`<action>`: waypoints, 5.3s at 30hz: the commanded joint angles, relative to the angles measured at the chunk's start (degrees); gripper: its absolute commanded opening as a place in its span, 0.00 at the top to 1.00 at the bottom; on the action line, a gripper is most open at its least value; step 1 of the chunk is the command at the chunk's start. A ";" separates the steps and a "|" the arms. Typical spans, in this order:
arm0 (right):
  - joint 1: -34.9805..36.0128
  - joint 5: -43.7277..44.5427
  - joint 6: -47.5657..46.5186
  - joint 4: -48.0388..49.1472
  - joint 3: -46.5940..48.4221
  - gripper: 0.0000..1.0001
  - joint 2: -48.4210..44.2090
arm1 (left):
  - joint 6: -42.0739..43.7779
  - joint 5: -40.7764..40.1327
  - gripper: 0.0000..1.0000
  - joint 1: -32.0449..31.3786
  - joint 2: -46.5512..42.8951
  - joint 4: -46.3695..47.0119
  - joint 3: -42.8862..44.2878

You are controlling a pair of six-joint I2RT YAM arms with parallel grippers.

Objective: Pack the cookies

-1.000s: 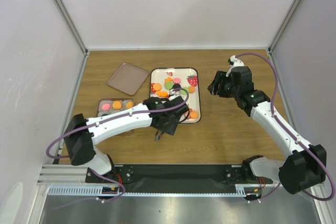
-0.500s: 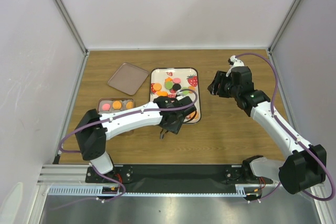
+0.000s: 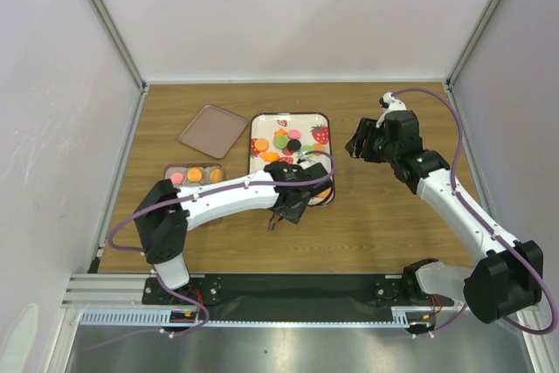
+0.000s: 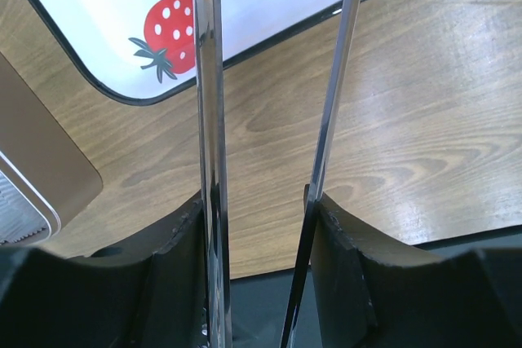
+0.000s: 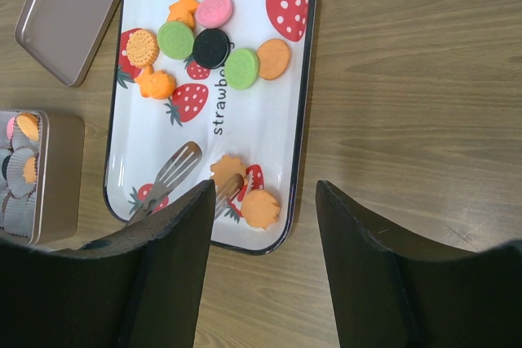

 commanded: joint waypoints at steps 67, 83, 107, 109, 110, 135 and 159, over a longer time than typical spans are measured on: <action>0.82 -1.59 -0.73 1.23 0.62 0.41 -0.22 | -9.90 4.03 0.67 25.27 -48.84 -14.68 -29.88; 1.08 -1.50 -0.73 1.23 0.53 0.42 -0.57 | -7.61 3.59 0.59 28.35 -45.49 -11.24 -29.72; 0.90 -0.19 -0.90 0.96 0.71 0.41 -0.92 | -6.11 -2.29 0.52 23.54 -38.48 -14.84 -10.30; 0.73 0.16 -0.90 0.87 0.62 0.41 -1.10 | -7.42 -3.96 0.51 17.65 -33.56 -14.32 -6.96; 0.55 0.17 -0.64 0.87 0.62 0.41 -1.10 | -7.60 -4.05 0.50 13.80 -31.80 -13.79 -5.82; 0.11 0.78 -0.73 0.87 0.53 0.41 -1.80 | 0.21 3.95 0.48 -3.46 2.49 -0.52 9.22; 0.20 0.34 -0.82 0.96 0.53 0.41 -1.80 | -0.22 2.45 0.51 -3.64 4.43 -0.43 6.76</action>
